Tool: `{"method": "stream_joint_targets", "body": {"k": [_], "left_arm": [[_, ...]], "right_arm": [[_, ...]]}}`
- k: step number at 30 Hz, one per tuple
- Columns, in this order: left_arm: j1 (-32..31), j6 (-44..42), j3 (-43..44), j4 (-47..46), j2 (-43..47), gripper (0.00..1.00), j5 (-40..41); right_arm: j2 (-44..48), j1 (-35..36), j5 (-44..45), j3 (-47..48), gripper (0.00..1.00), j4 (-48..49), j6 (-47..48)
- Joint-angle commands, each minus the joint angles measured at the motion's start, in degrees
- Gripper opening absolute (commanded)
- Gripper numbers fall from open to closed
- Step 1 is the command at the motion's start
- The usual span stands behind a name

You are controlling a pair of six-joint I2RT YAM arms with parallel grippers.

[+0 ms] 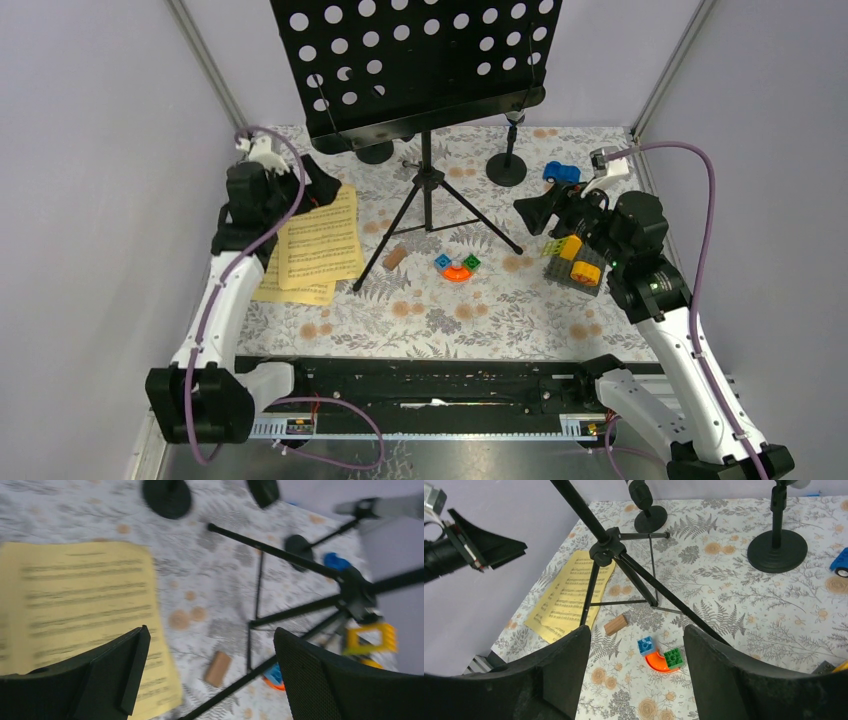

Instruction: Pack up the instrument practice props

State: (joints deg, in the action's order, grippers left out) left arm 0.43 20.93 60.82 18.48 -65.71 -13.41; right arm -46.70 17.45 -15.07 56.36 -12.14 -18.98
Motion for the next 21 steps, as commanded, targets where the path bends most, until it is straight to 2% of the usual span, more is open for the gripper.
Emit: {"method": "stream_joint_targets", "body": {"k": [1,6,9,14,18,21], "left_arm": [[0.0,12.4,-14.6,-33.8,6.2,0.99,-20.2],[0.0,23.2,-26.1,-65.5,5.0,0.99,-24.9],[-0.1,27.5,-30.5,-82.3,2.0,0.99,-21.1],[-0.2,27.5,-33.0,-99.1,-5.7,0.99,-17.6],[-2.8,24.1,-29.5,-109.6,-13.8,0.99,-24.1],[-5.0,19.8,-25.8,-110.3,-18.4,0.99,-26.3]], "right_arm": [[1.6,-0.2,1.4,-1.2,0.76,2.0,-1.2],[2.5,-0.2,1.2,-2.0,0.77,1.2,-0.7],[2.9,-0.2,1.1,-2.4,0.77,1.2,-0.6],[2.9,-0.2,0.8,-3.0,0.77,1.2,-0.5],[2.7,-0.3,0.6,-3.3,0.77,1.2,-0.4],[2.6,-0.2,0.4,-3.2,0.78,1.0,-0.1]]}}
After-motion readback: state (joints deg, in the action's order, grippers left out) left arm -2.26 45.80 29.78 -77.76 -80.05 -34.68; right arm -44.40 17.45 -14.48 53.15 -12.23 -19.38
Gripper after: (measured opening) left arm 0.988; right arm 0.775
